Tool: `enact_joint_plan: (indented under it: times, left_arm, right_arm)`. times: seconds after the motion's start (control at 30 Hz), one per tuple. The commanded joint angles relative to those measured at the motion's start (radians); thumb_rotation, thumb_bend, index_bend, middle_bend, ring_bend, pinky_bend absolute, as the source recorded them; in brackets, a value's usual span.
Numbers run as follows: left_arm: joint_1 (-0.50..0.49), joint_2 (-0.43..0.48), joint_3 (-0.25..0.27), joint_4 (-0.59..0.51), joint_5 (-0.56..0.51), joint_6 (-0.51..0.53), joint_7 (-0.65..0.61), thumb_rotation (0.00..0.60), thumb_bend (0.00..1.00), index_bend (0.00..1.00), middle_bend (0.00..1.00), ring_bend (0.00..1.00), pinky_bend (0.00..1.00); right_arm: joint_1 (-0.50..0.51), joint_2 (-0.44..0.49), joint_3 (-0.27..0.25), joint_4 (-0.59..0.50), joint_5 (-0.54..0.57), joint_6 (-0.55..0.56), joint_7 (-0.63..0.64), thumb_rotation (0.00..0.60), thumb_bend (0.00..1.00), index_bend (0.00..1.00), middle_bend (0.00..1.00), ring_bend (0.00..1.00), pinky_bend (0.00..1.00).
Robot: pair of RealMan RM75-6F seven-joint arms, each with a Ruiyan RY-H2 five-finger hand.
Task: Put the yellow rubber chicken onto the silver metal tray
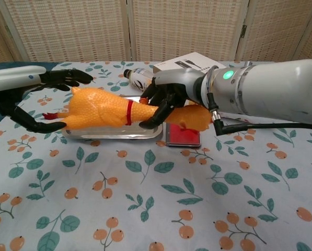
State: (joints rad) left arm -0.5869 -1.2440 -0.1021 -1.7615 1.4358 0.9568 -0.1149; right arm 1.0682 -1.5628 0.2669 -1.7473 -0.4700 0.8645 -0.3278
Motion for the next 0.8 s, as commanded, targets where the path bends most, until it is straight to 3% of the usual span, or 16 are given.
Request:
enact_joint_plan:
  times: [0.03, 0.33, 0.8]
  left_arm:
    - [-0.013, 0.005, 0.008, -0.017, -0.024, -0.03, 0.021, 0.6, 0.35, 0.0, 0.0, 0.0, 0.06]
    - [-0.023, -0.028, -0.008, -0.04, -0.045, -0.01, 0.014, 0.6, 0.32, 0.0, 0.0, 0.0, 0.06]
    - [-0.05, -0.091, -0.029, 0.013, -0.156, -0.009, 0.134, 0.6, 0.33, 0.0, 0.0, 0.0, 0.05]
  right_arm:
    - [0.013, -0.016, 0.0, 0.012, 0.012, 0.025, -0.012, 0.6, 0.31, 0.9, 0.64, 0.79, 1.0]
    - [0.03, -0.05, 0.008, 0.036, 0.052, 0.06, -0.029, 0.6, 0.31, 0.91, 0.65, 0.79, 1.0]
    - [0.055, -0.086, 0.032, 0.034, 0.075, 0.083, -0.043, 0.6, 0.31, 0.91, 0.65, 0.79, 1.0]
